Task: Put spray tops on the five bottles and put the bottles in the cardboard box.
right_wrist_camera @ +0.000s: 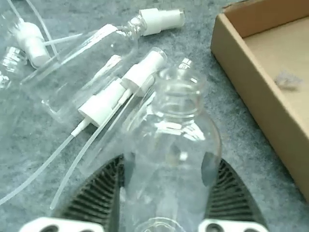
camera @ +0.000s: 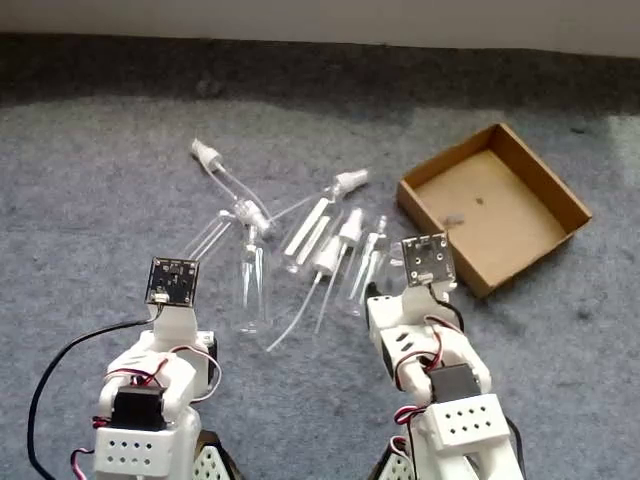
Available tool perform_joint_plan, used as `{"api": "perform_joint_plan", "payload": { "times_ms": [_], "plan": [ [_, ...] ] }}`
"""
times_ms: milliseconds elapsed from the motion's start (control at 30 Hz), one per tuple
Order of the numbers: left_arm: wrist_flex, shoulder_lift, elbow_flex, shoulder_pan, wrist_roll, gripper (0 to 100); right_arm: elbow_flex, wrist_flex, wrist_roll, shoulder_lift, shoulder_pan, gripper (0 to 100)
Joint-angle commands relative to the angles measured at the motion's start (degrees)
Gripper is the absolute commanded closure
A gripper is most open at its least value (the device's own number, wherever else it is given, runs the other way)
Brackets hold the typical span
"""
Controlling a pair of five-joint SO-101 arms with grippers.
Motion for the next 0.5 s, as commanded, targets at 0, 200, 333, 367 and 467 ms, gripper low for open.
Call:
{"api": "perform_joint_plan", "payload": {
  "times_ms": [0,200,333,367,467],
  "plan": [
    [0.00,-0.04,1.27,0.92,0.18,100,-0.66,-1.63,-0.88,-1.01,-0.48,87.1],
    [-3.60,-0.13,1.19,0.57,-14.95,100,-0.57,-1.45,-0.97,-1.01,-0.48,87.1],
    [-7.38,-0.13,1.01,0.48,-26.29,100,-0.57,-1.45,-0.97,-1.01,-0.40,87.1],
    [-7.91,-0.13,0.66,0.22,-25.67,100,-0.57,-1.45,-0.97,-1.01,-0.31,87.1],
    [-7.74,0.04,-3.91,-2.77,-24.00,100,-0.66,-1.54,-0.97,-1.10,-0.31,87.1]
  ]
}}
